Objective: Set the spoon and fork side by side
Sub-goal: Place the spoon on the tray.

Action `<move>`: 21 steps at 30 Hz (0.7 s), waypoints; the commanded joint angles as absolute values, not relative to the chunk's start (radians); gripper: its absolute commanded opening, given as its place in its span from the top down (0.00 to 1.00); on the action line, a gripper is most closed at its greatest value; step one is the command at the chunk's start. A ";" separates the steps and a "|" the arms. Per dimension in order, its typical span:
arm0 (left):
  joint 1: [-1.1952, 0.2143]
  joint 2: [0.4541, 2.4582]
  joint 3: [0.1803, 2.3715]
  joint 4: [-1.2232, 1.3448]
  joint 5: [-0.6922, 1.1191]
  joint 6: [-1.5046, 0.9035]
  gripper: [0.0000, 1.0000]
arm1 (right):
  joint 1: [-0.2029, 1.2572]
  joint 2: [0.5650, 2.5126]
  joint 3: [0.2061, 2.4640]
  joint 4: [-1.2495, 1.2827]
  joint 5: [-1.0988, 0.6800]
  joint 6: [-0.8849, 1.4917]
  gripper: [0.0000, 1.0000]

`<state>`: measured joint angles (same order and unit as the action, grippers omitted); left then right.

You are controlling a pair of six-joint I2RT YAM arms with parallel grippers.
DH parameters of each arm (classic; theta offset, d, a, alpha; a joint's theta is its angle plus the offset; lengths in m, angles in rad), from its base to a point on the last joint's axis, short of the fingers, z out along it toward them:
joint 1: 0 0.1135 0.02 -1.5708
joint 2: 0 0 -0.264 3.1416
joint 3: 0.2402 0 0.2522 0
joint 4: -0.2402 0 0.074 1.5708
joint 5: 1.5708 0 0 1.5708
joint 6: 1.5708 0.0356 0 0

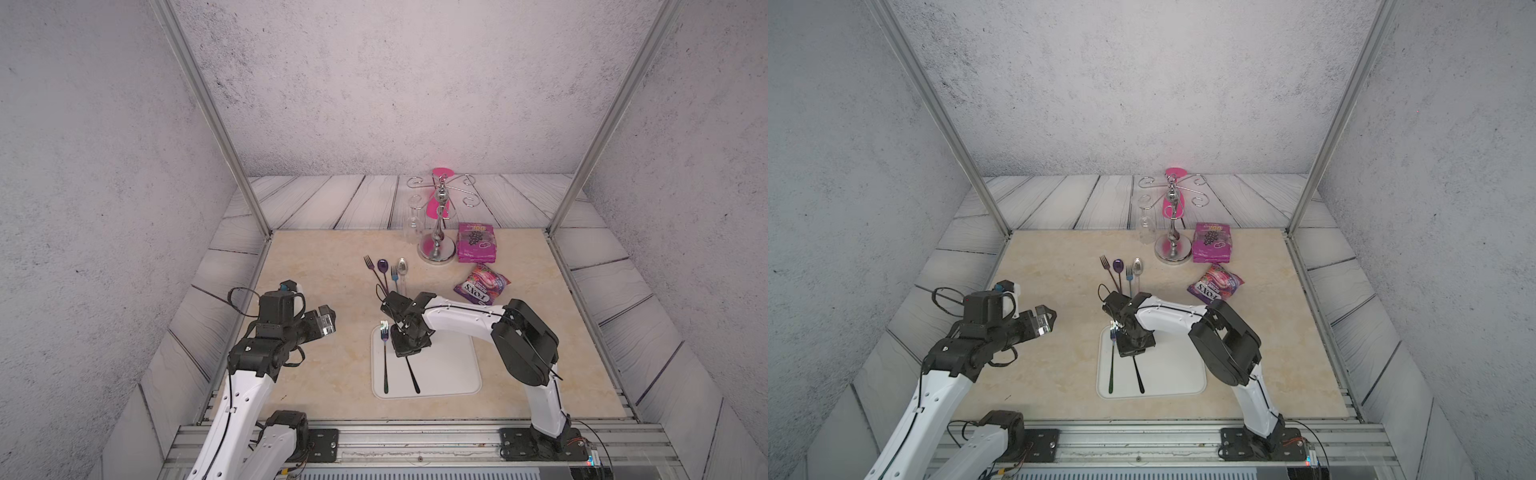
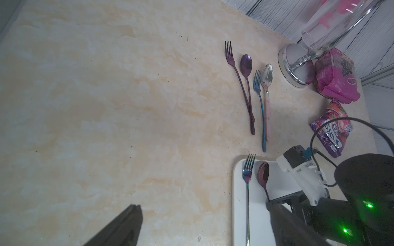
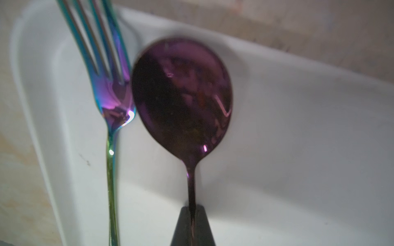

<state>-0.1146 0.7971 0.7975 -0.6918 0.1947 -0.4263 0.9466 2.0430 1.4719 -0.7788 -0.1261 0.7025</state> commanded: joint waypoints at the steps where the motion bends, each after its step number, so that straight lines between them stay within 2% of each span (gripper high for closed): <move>1: -0.121 0.788 0.792 -0.686 0.188 -0.423 0.00 | 0.943 2.054 1.468 -0.766 -0.130 0.802 0.98; 21: -0.121 0.785 0.791 -0.683 0.192 -0.424 0.01 | 0.944 2.048 1.445 -0.714 -0.117 0.988 0.98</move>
